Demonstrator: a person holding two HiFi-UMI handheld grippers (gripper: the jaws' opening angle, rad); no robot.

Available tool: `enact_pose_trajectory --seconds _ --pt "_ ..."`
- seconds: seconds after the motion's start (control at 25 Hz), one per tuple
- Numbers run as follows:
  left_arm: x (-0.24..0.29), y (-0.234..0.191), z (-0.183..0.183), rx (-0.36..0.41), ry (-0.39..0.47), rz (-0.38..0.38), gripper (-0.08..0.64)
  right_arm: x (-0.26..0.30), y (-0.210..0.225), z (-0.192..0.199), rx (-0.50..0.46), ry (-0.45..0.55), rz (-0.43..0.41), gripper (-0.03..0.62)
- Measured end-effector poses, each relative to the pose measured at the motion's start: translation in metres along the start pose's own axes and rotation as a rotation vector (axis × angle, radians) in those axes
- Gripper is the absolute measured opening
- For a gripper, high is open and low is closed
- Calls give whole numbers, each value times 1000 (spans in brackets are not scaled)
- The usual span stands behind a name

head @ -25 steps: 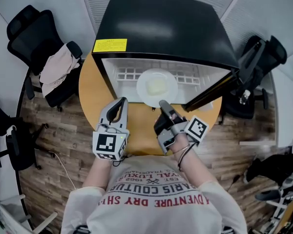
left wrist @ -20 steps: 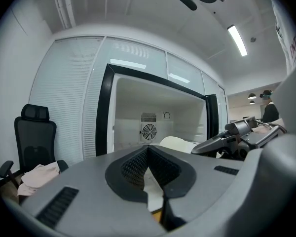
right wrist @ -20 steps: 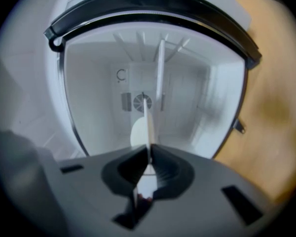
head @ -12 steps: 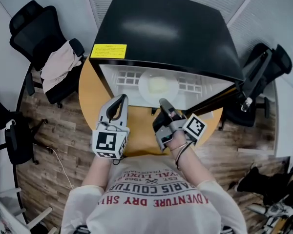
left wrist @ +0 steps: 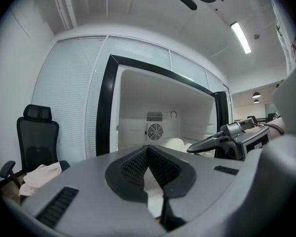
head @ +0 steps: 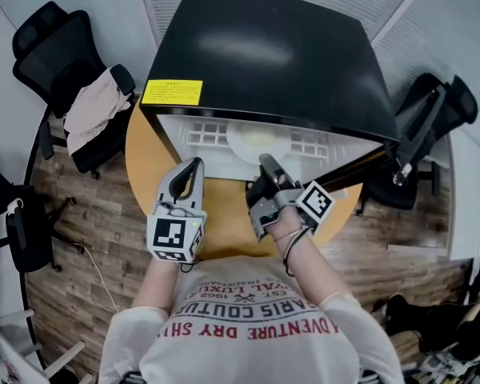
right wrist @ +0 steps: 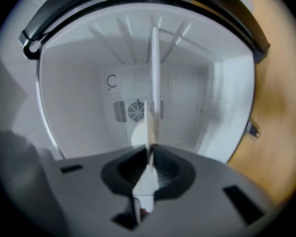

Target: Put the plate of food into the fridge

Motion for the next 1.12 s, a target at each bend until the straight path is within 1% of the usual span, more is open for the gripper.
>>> enact_pose_trajectory --seconds 0.12,0.24,0.32,0.48,0.68,0.92,1.12 --pt "1 -2 1 0 -3 -3 26 5 0 -1 11 12 -14 61" --pt "2 -3 2 0 -9 -3 26 8 5 -3 18 19 -13 106" --pt "2 -4 4 0 -14 -3 26 10 7 -5 15 17 -7 123" --pt "2 -4 6 1 -25 -3 26 15 7 -8 7 22 4 129" --pt "2 -4 5 6 -28 0 26 17 5 -7 14 21 -5 129" --pt "1 2 6 11 -33 9 26 11 4 -7 -35 25 30 139" --pt "-4 7 6 14 -37 20 26 -6 0 -6 -88 68 46 140"
Point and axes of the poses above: the fingertips, and each gripper's own axes: x forward along the fingers, y to its right, z out of its underside, the point moved 5 cm from there along -x, backward along the fingers
